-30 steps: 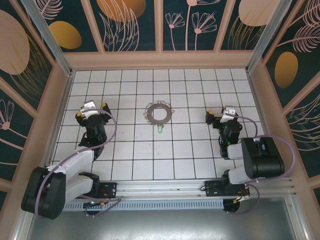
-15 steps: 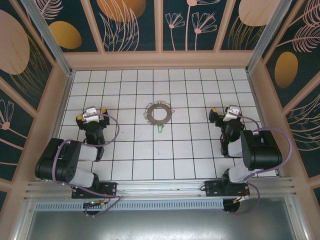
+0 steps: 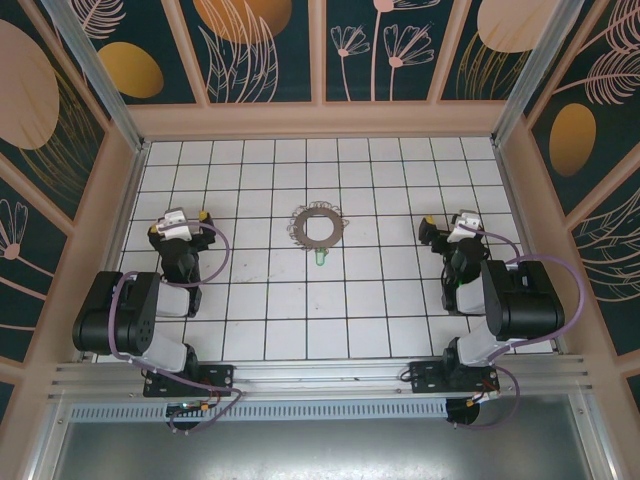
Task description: Put the keys on the keyring
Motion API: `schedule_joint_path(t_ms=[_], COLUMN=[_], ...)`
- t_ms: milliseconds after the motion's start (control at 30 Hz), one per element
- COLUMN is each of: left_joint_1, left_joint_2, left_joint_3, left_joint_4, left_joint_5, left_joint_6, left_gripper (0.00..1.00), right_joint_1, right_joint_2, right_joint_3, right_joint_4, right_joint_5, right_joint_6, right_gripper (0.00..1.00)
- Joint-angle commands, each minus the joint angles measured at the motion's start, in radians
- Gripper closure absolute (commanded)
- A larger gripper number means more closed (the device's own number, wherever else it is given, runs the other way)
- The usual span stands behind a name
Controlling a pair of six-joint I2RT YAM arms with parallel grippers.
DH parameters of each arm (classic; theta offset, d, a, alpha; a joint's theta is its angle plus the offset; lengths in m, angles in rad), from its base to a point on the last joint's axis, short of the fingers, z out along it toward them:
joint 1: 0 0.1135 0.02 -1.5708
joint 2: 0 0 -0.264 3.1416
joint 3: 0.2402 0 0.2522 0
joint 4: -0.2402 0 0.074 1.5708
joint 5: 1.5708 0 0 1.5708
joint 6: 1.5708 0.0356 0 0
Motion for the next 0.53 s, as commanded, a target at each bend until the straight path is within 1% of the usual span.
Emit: schedule_joint_path(t_ms=[0, 200, 500], left_joint_1=[0.004, 0.004, 0.004], left_joint_2=[0.002, 0.002, 0.002], left_joint_3=[-0.006, -0.006, -0.003], left_joint_4=[0.042, 0.039, 0.038], left_joint_5=[0.027, 0.027, 0.027], left_joint_6=[-0.017, -0.018, -0.017], left_gripper=[0.01, 0.01, 0.01], right_joint_1=[-0.005, 0.003, -0.008], right_joint_2=[0.007, 0.007, 0.006], right_joint_3=[0.017, 0.012, 0.017], right_joint_4=[0.048, 0.056, 0.046], right_joint_5=[0.005, 0.015, -0.009], right_joint_6=[0.011, 0.005, 0.006], right_gripper=[0.01, 0.01, 0.01])
